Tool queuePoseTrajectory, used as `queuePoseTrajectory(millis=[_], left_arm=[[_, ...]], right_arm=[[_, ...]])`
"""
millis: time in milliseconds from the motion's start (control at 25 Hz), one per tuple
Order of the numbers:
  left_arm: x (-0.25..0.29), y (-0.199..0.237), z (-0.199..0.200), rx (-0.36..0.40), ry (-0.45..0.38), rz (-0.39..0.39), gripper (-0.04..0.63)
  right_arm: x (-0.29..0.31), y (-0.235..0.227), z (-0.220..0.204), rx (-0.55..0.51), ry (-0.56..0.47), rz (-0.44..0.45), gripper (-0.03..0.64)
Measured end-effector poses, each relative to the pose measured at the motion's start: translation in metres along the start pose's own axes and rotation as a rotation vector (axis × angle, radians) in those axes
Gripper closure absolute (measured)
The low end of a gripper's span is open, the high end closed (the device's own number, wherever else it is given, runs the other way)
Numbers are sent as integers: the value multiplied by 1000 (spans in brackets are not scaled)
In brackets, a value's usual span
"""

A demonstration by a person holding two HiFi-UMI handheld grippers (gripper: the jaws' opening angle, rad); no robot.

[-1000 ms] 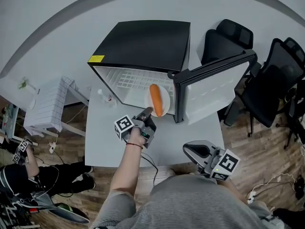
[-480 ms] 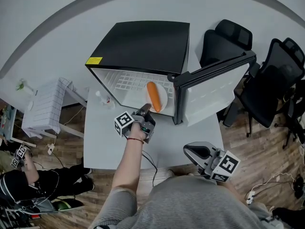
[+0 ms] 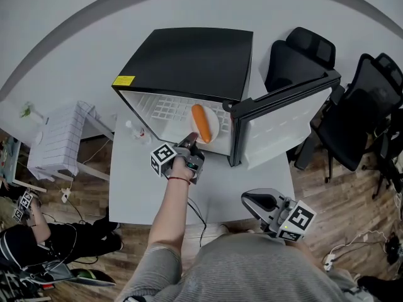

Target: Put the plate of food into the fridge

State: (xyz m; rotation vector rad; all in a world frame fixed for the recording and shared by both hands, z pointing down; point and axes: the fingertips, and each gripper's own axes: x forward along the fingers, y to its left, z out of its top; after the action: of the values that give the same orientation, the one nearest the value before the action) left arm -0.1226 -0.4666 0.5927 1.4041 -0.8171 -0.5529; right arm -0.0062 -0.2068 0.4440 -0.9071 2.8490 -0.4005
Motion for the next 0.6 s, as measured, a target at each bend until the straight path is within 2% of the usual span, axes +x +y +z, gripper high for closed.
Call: queuePoseTrajectory(millis=[320, 600], left_arm=[[11, 3, 9, -14, -34, 20, 554], [19, 6, 10, -18, -42, 26, 554]], right_arm=[[9, 0, -5, 9, 14, 31, 603], [23, 6, -17, 53, 52, 112, 603]])
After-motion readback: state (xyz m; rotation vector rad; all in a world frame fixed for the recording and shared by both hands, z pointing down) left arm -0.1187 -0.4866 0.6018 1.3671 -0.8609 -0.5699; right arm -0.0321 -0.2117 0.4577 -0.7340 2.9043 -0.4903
